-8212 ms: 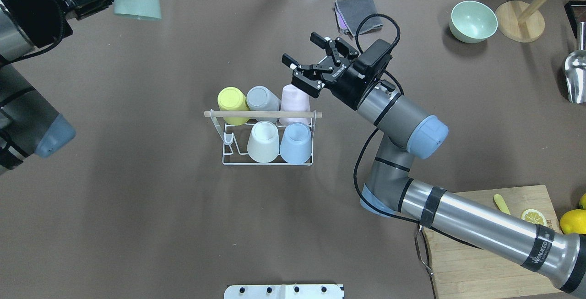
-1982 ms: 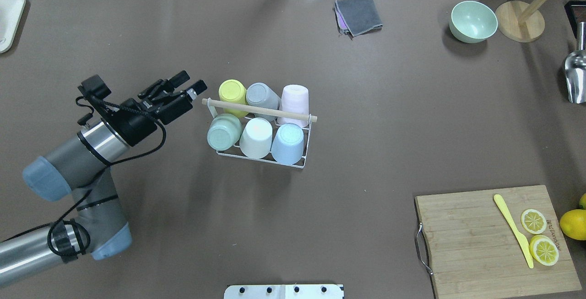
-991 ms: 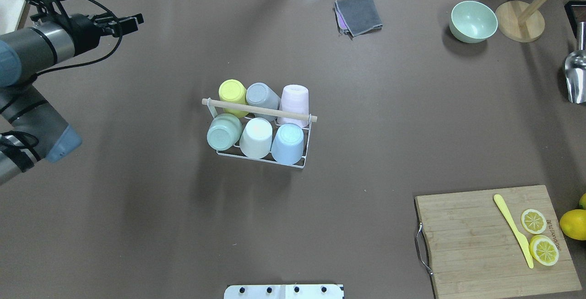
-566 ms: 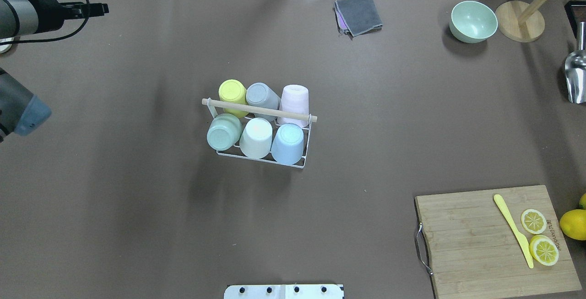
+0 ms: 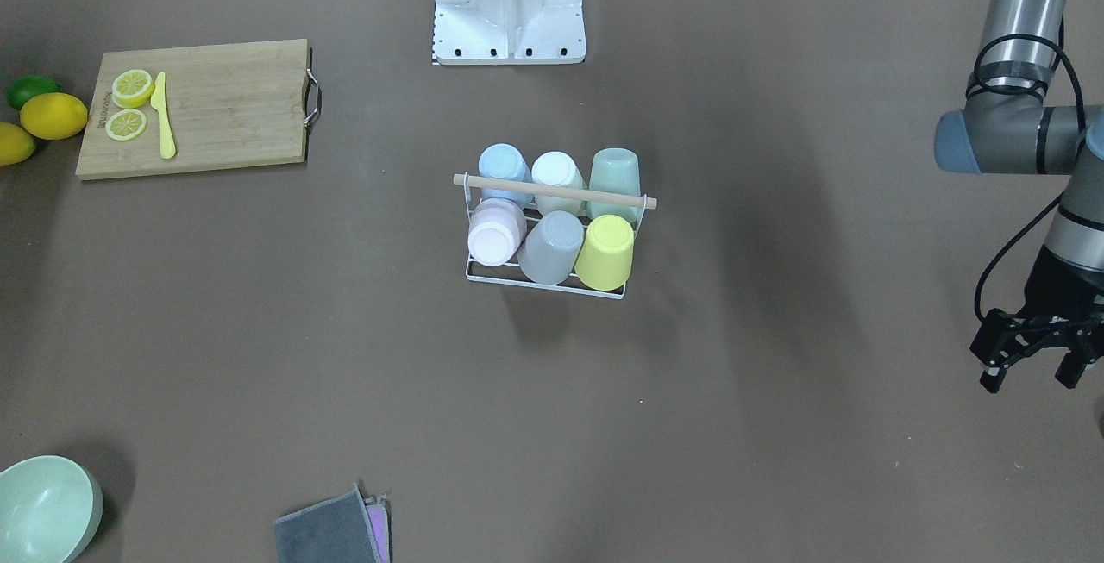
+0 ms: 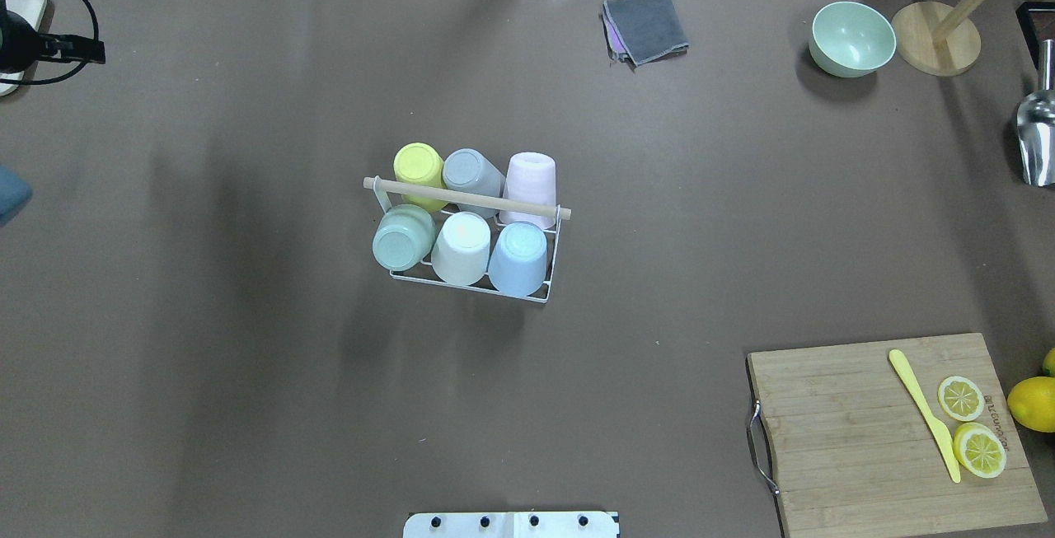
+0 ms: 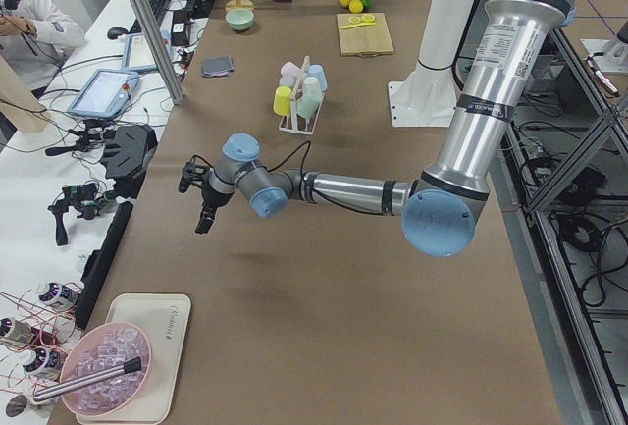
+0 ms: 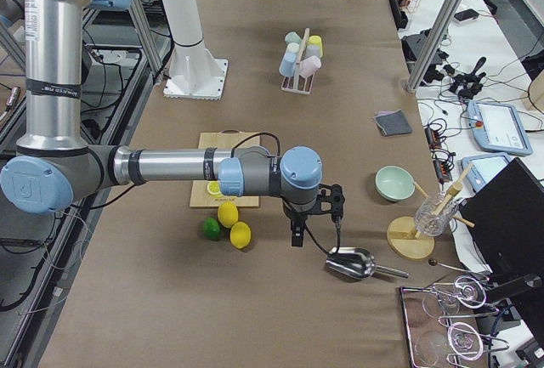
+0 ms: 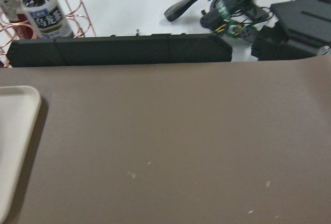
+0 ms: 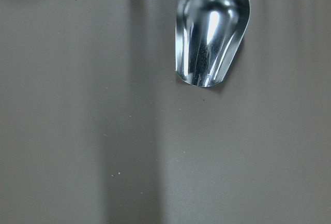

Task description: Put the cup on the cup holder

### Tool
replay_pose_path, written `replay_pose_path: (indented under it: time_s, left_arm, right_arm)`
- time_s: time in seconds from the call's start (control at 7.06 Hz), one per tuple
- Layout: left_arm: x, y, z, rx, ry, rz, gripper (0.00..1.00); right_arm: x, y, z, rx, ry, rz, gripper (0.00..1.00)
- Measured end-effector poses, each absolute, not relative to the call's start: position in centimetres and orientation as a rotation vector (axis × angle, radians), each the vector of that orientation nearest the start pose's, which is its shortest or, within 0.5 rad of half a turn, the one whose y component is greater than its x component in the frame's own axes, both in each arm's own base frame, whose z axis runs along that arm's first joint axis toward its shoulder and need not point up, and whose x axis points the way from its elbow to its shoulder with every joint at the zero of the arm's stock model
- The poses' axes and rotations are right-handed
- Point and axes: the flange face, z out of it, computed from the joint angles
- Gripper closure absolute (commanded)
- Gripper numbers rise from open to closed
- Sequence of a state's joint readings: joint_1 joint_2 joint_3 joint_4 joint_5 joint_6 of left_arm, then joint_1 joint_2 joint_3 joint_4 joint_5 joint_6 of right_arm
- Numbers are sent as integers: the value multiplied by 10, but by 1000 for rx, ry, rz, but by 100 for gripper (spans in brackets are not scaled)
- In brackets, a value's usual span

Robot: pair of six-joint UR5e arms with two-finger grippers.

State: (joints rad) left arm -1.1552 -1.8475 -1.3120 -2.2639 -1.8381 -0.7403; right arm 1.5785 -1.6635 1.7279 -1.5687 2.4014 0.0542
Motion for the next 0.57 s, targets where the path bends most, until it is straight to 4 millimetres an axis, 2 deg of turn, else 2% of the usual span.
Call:
replay_pose_path:
  time_s: [0.28, 0.57]
  left_arm:
    - [127, -625, 614, 274, 512, -130, 2]
    - [94, -618, 635, 116, 511, -108, 2]
  right_arm:
    - [64, -456, 621, 43, -824, 31, 0]
    - [63, -459, 620, 46, -821, 27, 0]
